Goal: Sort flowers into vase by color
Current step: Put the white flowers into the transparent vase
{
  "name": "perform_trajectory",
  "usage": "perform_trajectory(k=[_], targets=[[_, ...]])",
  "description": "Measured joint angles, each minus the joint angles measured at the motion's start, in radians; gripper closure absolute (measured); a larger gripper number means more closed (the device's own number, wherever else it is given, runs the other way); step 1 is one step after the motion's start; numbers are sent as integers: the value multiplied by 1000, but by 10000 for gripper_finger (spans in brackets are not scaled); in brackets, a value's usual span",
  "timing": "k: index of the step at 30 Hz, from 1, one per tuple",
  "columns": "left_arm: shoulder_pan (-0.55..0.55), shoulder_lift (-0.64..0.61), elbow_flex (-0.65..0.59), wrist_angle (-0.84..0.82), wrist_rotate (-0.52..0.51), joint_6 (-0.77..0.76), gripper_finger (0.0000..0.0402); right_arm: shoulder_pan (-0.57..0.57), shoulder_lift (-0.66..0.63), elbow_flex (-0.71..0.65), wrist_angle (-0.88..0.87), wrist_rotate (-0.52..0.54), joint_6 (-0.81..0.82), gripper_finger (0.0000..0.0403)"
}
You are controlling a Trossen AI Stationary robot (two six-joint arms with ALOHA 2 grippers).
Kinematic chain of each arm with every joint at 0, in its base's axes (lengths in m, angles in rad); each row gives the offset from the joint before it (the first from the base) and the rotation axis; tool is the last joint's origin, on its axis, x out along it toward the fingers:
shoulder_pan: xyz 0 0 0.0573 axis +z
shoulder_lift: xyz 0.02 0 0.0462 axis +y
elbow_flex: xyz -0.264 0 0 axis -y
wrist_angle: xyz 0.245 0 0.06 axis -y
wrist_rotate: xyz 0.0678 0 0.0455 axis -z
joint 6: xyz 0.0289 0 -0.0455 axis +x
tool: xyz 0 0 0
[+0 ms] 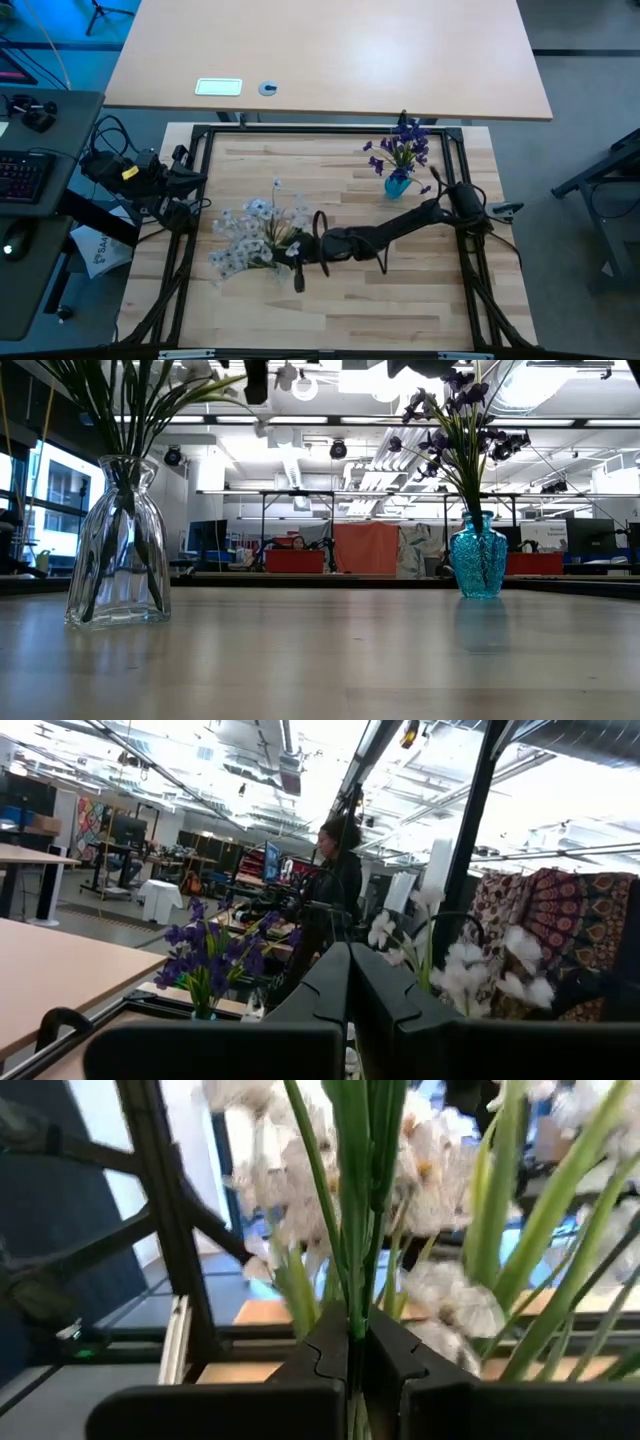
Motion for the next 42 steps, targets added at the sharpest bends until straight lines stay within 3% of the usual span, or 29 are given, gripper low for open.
perform_trajectory(k=[8,14,20,31,35,42], targets=[[0,0,0,0,-3,0,401,0,-3,1,-49,11,46,402],[0,0,0,-1,-6,10,401,0,-3,1,-64,13,128,377],[0,0,0,-1,-6,10,401,-3,-20,1,-88,1,228,303],[0,0,0,-21,-18,9,401,-3,-161,2,-359,9,225,142],[0,0,0,-51,-45,9,401,-3,-242,2,-468,-3,202,119],[0,0,0,-86,-84,12,401,-2,-413,2,-724,-10,173,116]])
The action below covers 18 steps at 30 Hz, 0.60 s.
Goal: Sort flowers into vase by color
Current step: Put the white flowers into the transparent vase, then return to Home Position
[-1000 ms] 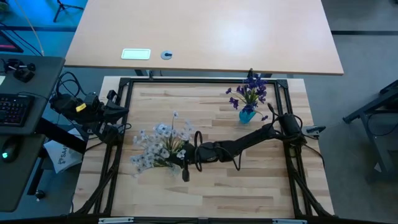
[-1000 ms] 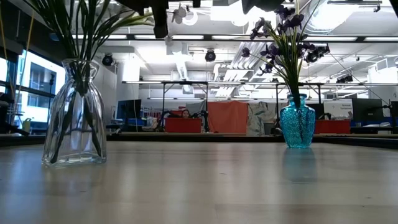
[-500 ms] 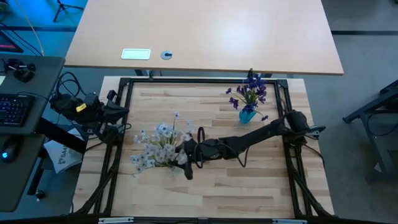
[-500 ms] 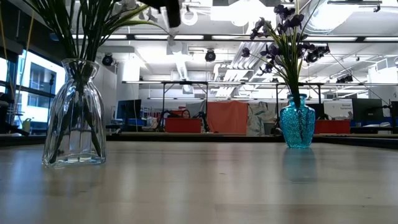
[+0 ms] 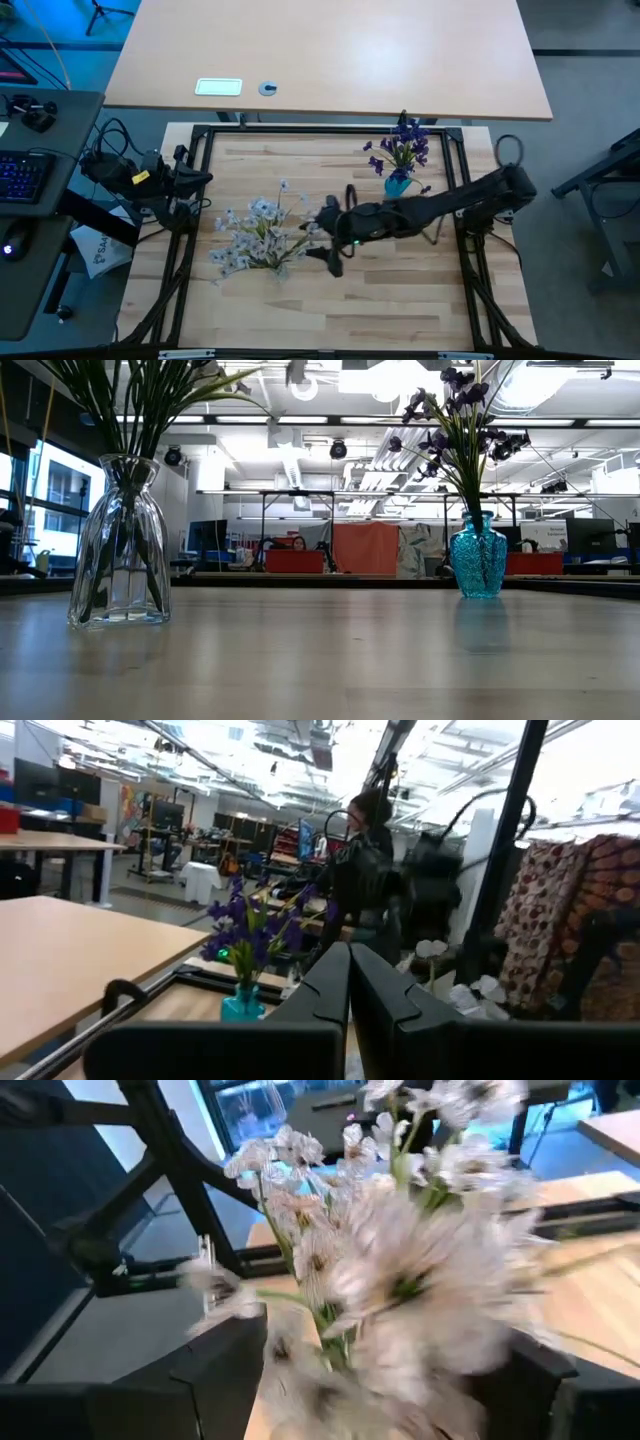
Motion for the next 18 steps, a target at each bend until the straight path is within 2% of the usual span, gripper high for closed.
perform_trajectory(k=[7,11,14,18], targets=[[0,0,0,-46,-39,45,401,-2,-174,0,-227,64,56,116],[3,0,-22,-83,-20,67,401,-2,-253,0,-282,114,108,116],[17,-11,-92,-46,5,68,401,-2,-288,0,-281,132,107,116],[66,-48,-242,128,117,25,401,-13,-313,0,-280,183,107,116]])
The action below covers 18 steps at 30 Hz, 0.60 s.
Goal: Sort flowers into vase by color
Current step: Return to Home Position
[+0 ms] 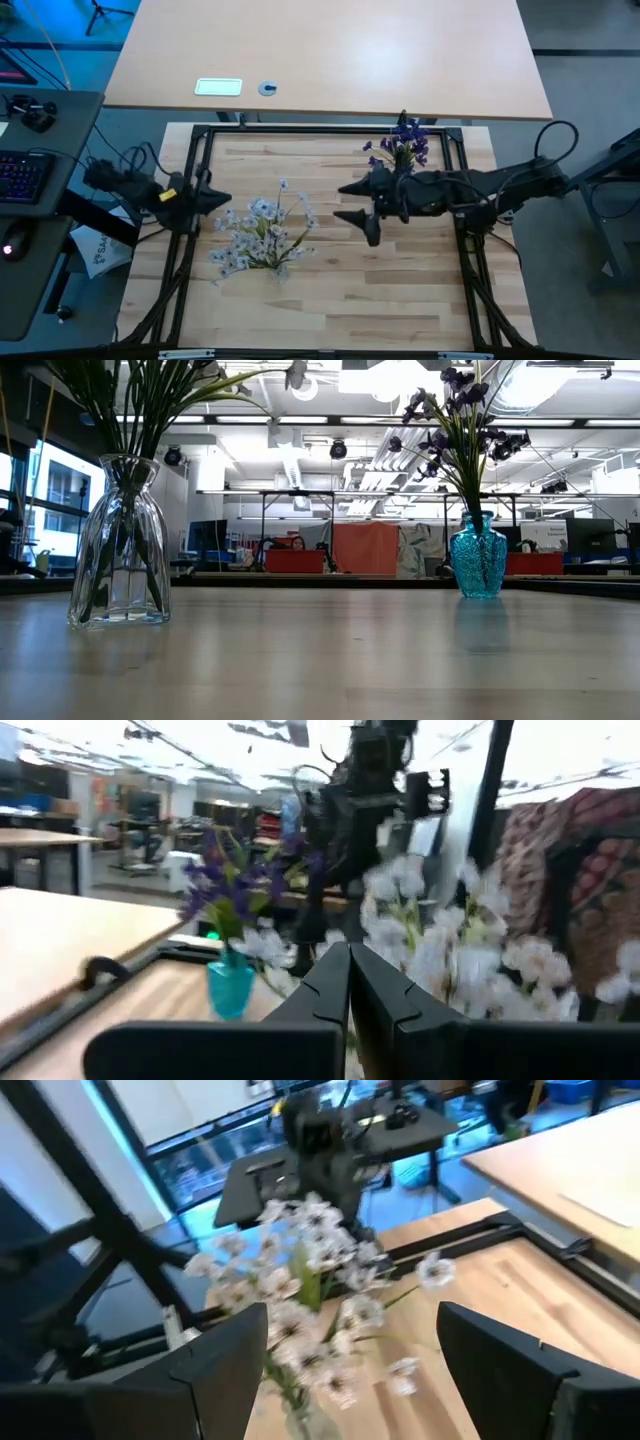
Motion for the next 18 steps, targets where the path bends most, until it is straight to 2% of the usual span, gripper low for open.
perform_trajectory(k=[5,9,18], targets=[[103,-86,-120,131,102,-27,401,-24,-2,0,-1,19,31,116],[204,-165,-133,138,262,-59,401,-33,1,0,-1,15,98,116],[410,-109,-152,85,530,-170,401,-34,2,0,-1,20,184,116]])
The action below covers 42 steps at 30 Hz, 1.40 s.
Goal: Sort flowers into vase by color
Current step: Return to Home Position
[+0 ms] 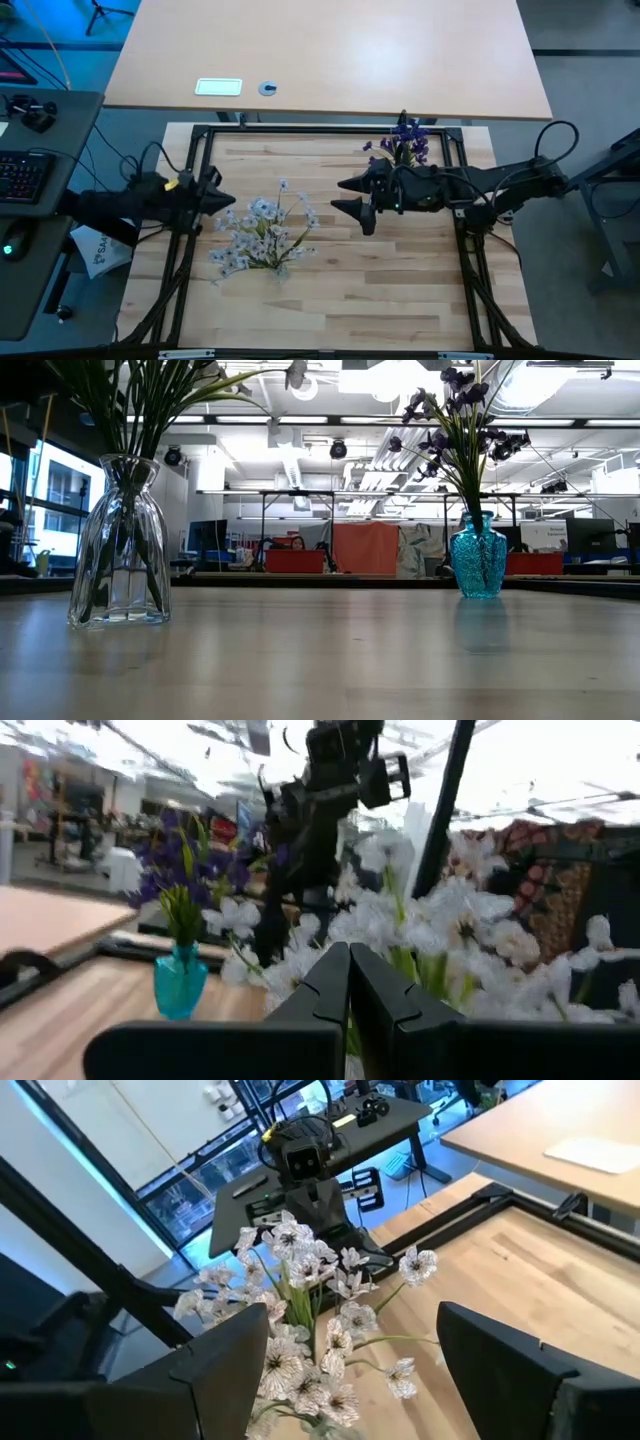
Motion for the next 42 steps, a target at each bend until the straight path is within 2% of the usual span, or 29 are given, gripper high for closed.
perform_trajectory(k=[5,11,12,15,19,24,27,31,37,42], targets=[[66,-17,-71,41,15,-25,401,1,0,0,0,-14,28,116],[91,-57,-195,113,31,-108,401,1,-3,0,-47,-56,42,116],[90,-56,-216,147,26,-122,401,1,-7,0,-69,-61,43,116],[90,-51,-224,109,-34,-132,402,1,-29,0,-158,-63,43,123],[91,-51,-224,65,-154,-115,402,2,-74,0,-329,-64,42,158],[90,-51,-224,62,-169,-166,402,21,-163,-40,-572,-87,8,243],[88,-50,-224,50,-169,-214,402,43,-282,-155,-588,-111,-21,310],[88,-48,-224,52,-169,-217,402,57,-523,-393,-541,-165,17,389],[88,-48,-224,52,-169,-217,402,44,-878,-762,-178,-212,-37,388],[88,-48,-224,52,-169,-198,402,-41,-1024,-1039,135,-292,-56,399]])
